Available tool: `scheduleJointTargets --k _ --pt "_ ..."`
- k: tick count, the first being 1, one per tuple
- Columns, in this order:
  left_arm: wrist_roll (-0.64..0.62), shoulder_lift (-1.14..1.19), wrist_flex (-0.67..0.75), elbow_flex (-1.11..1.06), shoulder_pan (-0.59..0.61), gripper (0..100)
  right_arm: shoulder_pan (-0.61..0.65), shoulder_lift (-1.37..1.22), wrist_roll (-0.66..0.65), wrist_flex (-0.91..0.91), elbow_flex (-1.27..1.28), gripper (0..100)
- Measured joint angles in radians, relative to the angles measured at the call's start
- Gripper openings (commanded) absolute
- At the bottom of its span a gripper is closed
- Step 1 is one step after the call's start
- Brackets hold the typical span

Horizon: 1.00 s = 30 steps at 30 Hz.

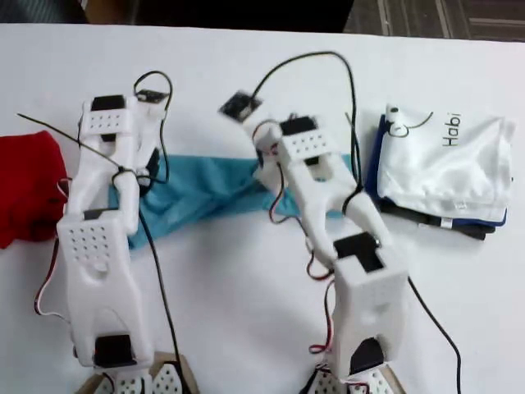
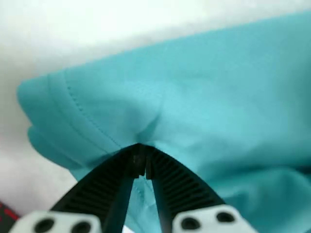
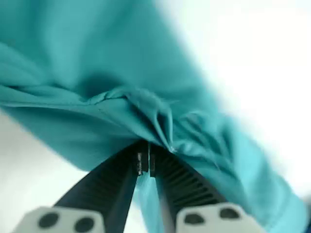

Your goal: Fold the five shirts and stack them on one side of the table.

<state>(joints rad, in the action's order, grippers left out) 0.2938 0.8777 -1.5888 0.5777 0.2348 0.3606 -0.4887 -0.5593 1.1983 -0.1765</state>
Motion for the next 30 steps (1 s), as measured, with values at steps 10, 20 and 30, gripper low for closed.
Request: scheduleJointTargets --k 10,20,30 --pt "0.000 0.000 0.000 0.000 0.000 3 -0.028 -0.133 0.043 0.281 -0.359 2.1" --pt "0.000 0.000 0.000 0.000 0.000 3 -0.028 -0.141 0.012 0.423 -0.404 2.1" --pt "0.000 0.000 0.000 0.000 0.000 3 0.025 -0.141 0.003 0.307 -0.135 2.1"
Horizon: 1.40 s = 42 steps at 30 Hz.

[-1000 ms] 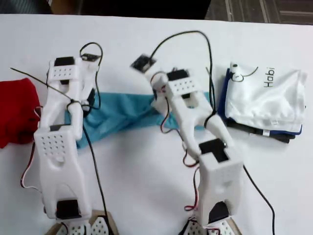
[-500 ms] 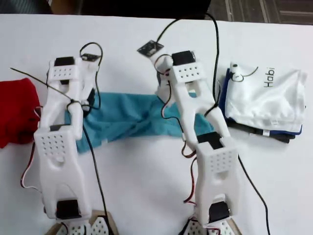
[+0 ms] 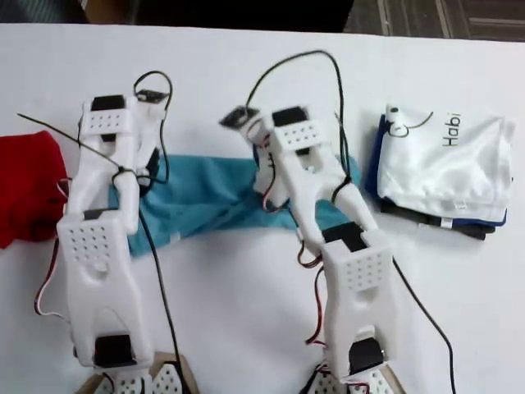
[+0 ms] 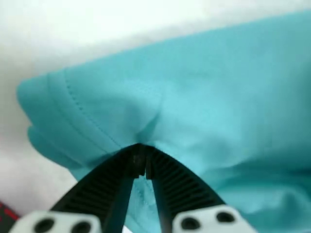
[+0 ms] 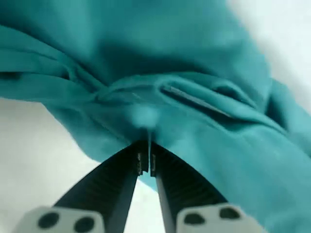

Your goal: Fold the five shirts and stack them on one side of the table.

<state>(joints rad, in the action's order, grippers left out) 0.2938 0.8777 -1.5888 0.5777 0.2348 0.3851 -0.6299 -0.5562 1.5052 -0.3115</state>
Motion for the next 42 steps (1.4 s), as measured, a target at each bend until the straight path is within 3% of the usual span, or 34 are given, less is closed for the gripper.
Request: scheduleJointTargets --k 12,19,29,42 --pt "0.000 0.000 0.000 0.000 0.000 3 -0.002 0.210 -0.048 -0.075 0.302 2.1" --pt "0.000 0.000 0.000 0.000 0.000 3 0.014 0.362 -0.054 -0.110 0.328 2.1" --pt "0.000 0.000 0.000 0.000 0.000 3 0.195 0.364 -0.003 -0.255 0.324 2.1" --pt "0.000 0.000 0.000 0.000 0.000 3 0.209 0.150 -0.002 -0.230 0.236 2.1"
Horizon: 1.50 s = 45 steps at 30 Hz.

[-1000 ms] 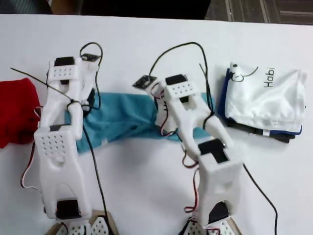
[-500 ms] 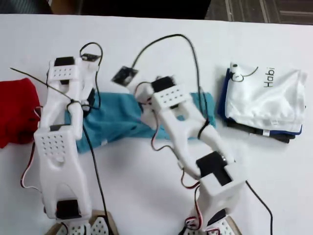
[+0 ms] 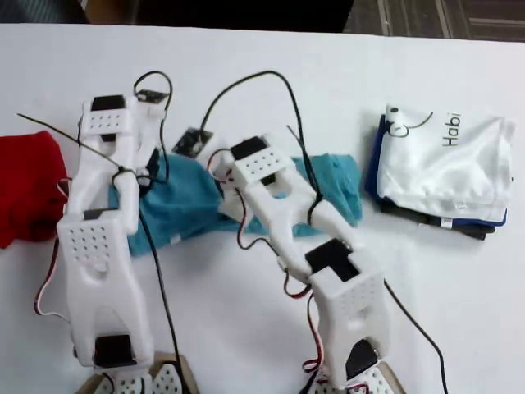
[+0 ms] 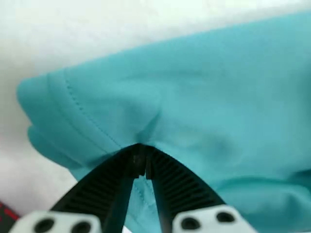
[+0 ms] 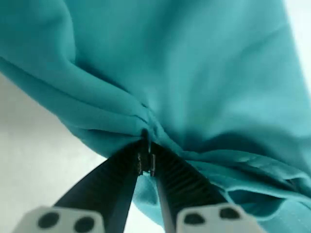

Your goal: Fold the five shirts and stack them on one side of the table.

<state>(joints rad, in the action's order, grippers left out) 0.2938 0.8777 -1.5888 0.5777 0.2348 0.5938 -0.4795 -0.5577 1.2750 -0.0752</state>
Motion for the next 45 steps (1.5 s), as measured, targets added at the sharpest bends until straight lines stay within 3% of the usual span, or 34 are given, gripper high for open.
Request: scheduleJointTargets --k 8,21,30,39,45 --pt "0.000 0.000 0.000 0.000 0.000 3 0.041 -0.002 0.002 0.140 -0.002 2.1" --pt "0.000 0.000 0.000 0.000 0.000 3 0.038 0.043 0.008 0.086 -0.164 2.1" --pt "0.000 0.000 0.000 0.000 0.000 3 0.038 -0.123 0.077 0.081 -0.241 2.1" --pt "0.000 0.000 0.005 0.000 0.000 3 0.167 -0.129 0.080 0.183 -0.241 2.1" --pt "0.000 0.000 0.005 0.000 0.000 3 0.167 -0.129 0.078 0.183 -0.241 2.1"
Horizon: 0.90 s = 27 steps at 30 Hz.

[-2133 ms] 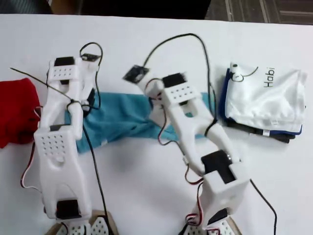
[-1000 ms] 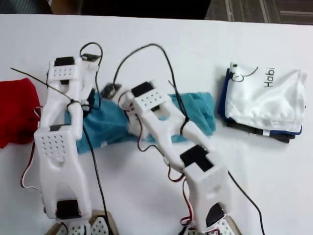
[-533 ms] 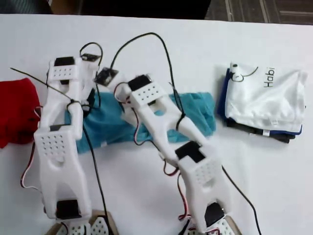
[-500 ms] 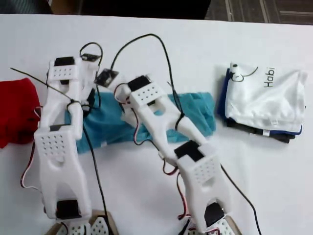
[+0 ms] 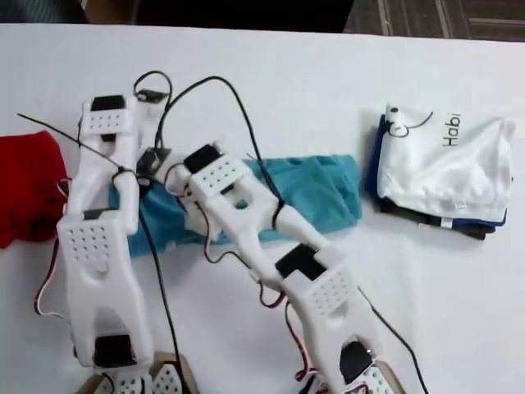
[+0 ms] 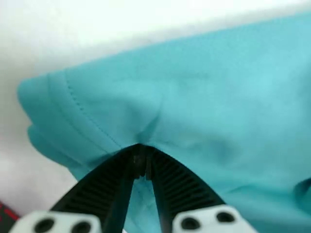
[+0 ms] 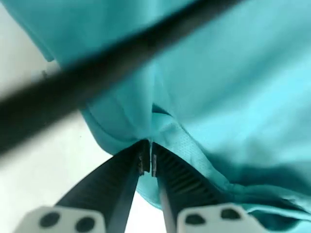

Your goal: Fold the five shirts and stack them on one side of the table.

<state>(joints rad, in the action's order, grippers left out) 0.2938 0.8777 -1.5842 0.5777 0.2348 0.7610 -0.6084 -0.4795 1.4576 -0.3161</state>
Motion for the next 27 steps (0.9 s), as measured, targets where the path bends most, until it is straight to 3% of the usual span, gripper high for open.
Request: scheduleJointTargets --k 10,17,27 --pt "0.000 0.000 0.002 0.000 0.000 3 -0.091 0.198 0.000 0.040 0.000 2.1" --pt "0.000 0.000 0.002 0.000 0.000 3 -0.308 0.275 0.000 0.029 0.021 2.1" --pt "0.000 0.000 0.002 0.000 0.000 3 -0.562 0.123 0.000 -0.054 0.031 2.1"
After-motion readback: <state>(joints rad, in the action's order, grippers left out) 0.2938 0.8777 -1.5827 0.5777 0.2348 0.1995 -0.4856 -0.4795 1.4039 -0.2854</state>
